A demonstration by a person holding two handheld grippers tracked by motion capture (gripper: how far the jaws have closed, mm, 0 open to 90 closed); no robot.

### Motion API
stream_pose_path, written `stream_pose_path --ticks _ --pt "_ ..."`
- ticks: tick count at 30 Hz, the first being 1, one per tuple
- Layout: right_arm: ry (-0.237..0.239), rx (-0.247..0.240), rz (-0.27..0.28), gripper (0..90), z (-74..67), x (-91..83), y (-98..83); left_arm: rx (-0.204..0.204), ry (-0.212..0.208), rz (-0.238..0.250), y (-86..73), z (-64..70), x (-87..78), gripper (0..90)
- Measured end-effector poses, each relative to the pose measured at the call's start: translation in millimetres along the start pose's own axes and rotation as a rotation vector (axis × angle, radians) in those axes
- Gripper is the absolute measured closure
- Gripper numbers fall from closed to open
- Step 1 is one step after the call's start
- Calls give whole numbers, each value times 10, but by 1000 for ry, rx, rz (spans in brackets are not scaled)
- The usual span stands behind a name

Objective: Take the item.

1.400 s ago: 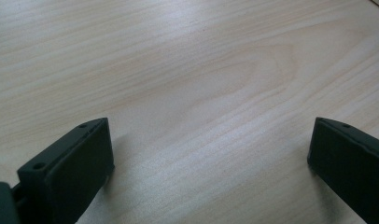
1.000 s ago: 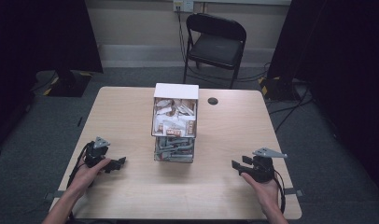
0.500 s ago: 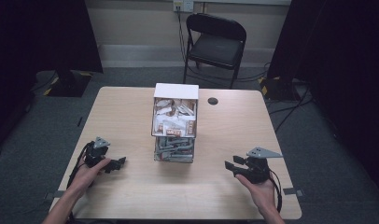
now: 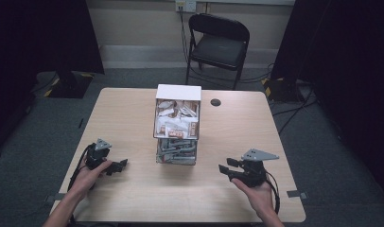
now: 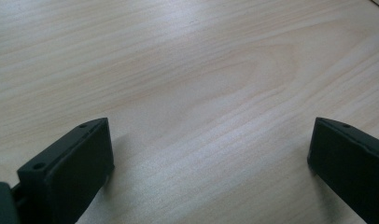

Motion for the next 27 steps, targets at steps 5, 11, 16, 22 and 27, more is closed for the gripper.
stream_pose_path --ticks 5,11,16,22,27 --pt "30 -22 6 551 -117 33 58 0 -1 -2 -1 0 -1 0" --pt "65 -57 10 561 -262 139 168 1 -1 -2 -1 0 -1 0" --pt "89 -82 8 572 -359 197 213 0 0 0 0 0 0 0" --pt "117 -101 19 594 -458 243 296 0 1 -1 -1 -1 0 0" --pt "136 -125 18 599 -552 317 366 1 1 -3 -2 -1 -1 0"
Point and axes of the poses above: each handheld gripper's, and its own axes: x roughly forward along the jaws, y roughly out of its top, z roughly to its right, the point moved 9 cm from there along x, roughly forward along the jaws, and after that the axes turned 9 degrees about -z, right-handed, at the moved point
